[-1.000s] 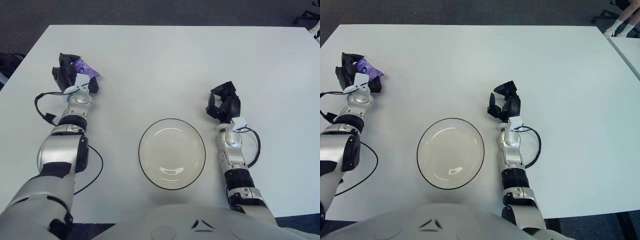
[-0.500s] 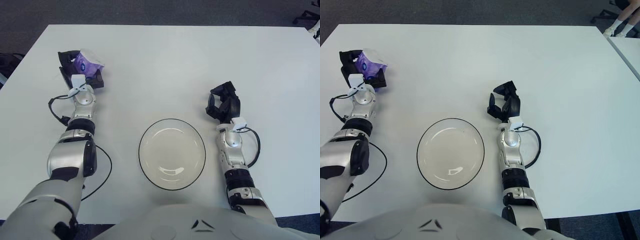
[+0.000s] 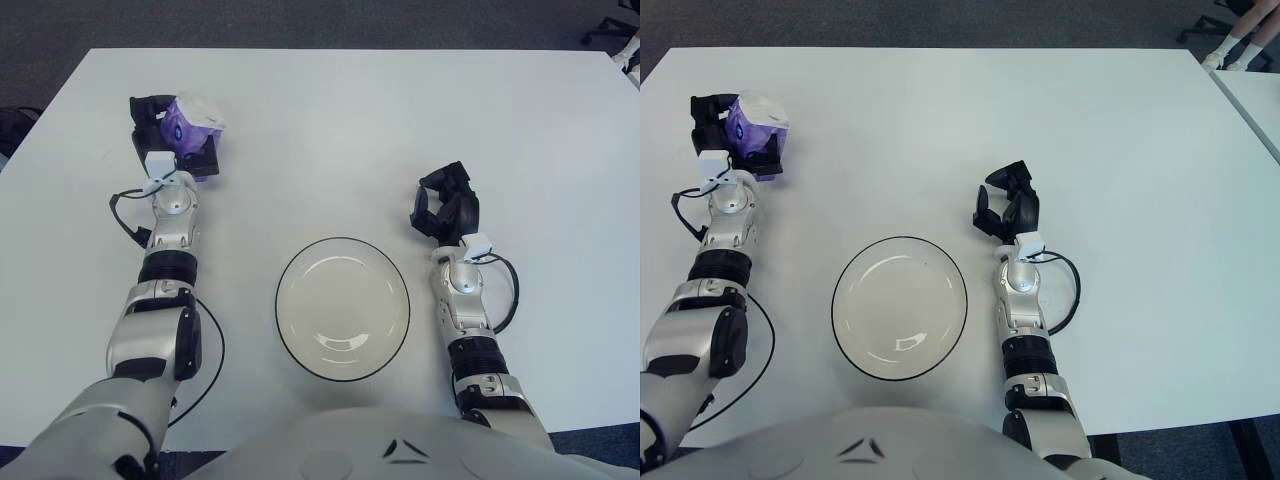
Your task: Put the tissue paper into the plate.
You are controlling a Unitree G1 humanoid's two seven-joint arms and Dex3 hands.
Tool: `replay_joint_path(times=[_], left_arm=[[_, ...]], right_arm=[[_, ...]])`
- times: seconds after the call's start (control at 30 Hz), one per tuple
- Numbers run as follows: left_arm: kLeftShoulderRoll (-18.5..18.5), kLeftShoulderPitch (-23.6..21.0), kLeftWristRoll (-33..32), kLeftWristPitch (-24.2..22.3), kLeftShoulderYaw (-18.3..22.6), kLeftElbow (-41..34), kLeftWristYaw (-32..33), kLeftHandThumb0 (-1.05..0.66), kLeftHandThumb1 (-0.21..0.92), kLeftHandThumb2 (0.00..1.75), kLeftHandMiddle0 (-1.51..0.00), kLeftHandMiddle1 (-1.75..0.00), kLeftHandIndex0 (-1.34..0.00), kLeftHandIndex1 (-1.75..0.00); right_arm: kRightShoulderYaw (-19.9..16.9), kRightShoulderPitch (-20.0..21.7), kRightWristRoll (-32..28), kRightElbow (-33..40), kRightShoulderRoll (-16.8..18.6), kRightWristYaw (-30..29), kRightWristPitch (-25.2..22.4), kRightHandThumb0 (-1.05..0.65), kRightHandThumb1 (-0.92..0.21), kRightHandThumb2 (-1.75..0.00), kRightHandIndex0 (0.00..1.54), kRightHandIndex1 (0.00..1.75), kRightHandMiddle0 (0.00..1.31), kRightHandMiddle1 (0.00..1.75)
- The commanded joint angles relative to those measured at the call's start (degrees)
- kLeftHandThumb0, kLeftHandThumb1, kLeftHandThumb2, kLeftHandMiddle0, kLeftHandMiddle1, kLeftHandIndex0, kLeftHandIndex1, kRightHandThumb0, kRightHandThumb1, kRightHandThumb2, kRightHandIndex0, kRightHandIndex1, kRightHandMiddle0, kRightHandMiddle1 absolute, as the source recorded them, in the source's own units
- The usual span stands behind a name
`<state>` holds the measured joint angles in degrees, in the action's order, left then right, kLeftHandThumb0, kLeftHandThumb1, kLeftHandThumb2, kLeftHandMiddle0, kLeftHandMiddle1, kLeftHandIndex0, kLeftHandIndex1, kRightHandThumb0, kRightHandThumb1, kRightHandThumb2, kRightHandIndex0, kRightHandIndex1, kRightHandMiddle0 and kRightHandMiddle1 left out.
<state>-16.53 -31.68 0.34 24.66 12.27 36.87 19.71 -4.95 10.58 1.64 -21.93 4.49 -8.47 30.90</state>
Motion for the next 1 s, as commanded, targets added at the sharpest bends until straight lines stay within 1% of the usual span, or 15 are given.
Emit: replay_joint_path(times=[0.0, 0.13, 0.3, 0.4, 0.53, 0.67, 0.8, 0.97], left_arm=[[-0.56, 4.18, 0.03, -1.24, -1.56, -15.66, -4.58, 0.00, 0.05, 1.62, -0.81, -1.71, -0.59, -1.75], [-1.03, 5.43, -0.04, -1.26, -2.05, -19.52, -7.37, 0.00, 0.05, 1.61, -0.82, -1.70, -0.59, -1.75], [-1.28, 7.51, 2.29, -1.56, -4.07, -27.85, -10.76, 0.00, 0.06, 1.61, -0.79, -1.73, -0.58, -1.75], [-0.93, 8.24, 2.70, -2.50, -4.47, -30.58, -12.07, 0.00, 0.03, 1.65, -0.81, -1.74, -0.61, -1.75], [0.11, 9.58, 3.85, -3.82, -6.38, -36.33, -13.84, 0.00, -0.02, 1.71, -0.84, -1.74, -0.65, -1.75], [-0.29, 10.92, 5.58, -5.43, -7.74, -40.49, -15.51, 0.00, -0.05, 1.74, -0.86, -1.75, -0.68, -1.75], [-0.83, 13.46, 8.57, -8.09, -9.71, -46.83, -17.59, 0.00, -0.06, 1.74, -0.87, -1.75, -0.69, -1.75], [-2.76, 15.91, 8.07, -12.36, -11.86, -52.85, -23.79, 0.00, -0.07, 1.75, -0.87, -1.75, -0.70, -1.73]], right_arm=[[-1.29, -8.51, -0.07, -9.39, -1.09, -0.02, 0.44, -0.41, -0.57, -1.01, 0.61, 1.59, 0.42, 1.75], [-1.27, -8.43, 0.08, -9.55, -1.14, -0.12, 0.26, -0.41, -0.57, -1.00, 0.61, 1.59, 0.41, 1.75], [-1.11, -8.26, 0.10, -9.96, -1.20, 0.12, 0.68, -0.40, -0.58, -0.98, 0.61, 1.57, 0.41, 1.75], [-0.98, -8.22, 0.22, -9.92, -1.16, 0.11, 0.78, -0.40, -0.59, -0.98, 0.61, 1.57, 0.40, 1.75], [-0.86, -8.19, 0.07, -9.87, -1.17, 0.41, 0.80, -0.40, -0.59, -0.98, 0.61, 1.56, 0.40, 1.75], [-0.76, -8.19, 0.02, -9.68, -1.15, 0.56, 0.63, -0.40, -0.59, -0.98, 0.61, 1.56, 0.40, 1.75], [-0.73, -8.27, 0.03, -9.43, -1.12, 0.52, -0.05, -0.40, -0.59, -0.98, 0.60, 1.55, 0.40, 1.75], [-0.70, -8.36, 0.27, -9.30, -1.03, 0.14, -0.10, -0.40, -0.59, -0.98, 0.60, 1.55, 0.40, 1.75]])
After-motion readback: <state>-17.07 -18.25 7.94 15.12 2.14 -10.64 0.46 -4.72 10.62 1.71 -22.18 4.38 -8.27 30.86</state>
